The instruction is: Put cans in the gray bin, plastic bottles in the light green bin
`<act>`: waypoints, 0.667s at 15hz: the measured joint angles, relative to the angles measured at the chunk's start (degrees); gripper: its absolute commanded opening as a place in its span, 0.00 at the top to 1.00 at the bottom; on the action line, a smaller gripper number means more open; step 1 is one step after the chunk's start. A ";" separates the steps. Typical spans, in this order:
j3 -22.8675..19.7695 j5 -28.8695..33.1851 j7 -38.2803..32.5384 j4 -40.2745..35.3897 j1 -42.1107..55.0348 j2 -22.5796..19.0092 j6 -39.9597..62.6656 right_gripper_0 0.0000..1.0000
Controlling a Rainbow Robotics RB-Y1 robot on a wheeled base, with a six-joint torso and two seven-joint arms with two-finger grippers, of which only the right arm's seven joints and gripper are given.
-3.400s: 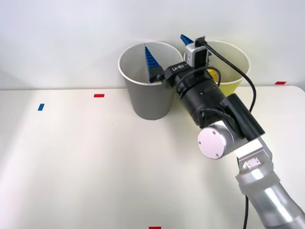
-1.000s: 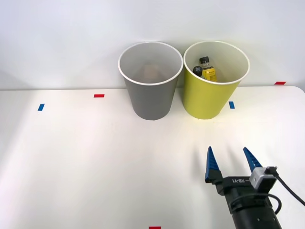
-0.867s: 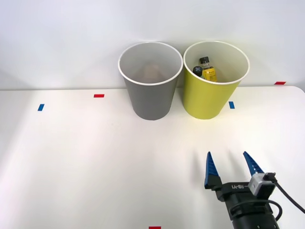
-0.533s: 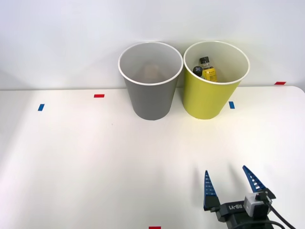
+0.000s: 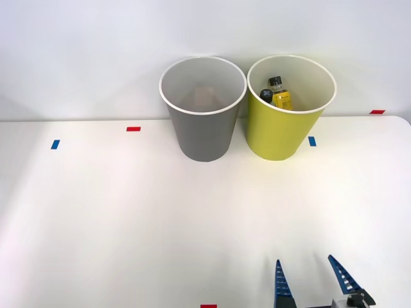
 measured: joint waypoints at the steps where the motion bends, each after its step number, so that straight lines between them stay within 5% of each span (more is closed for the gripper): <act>1: 0.45 -0.37 0.50 -0.01 0.63 -0.10 -0.57 0.00; 10: 1.18 -1.54 2.41 0.05 1.67 -1.18 -1.57 0.00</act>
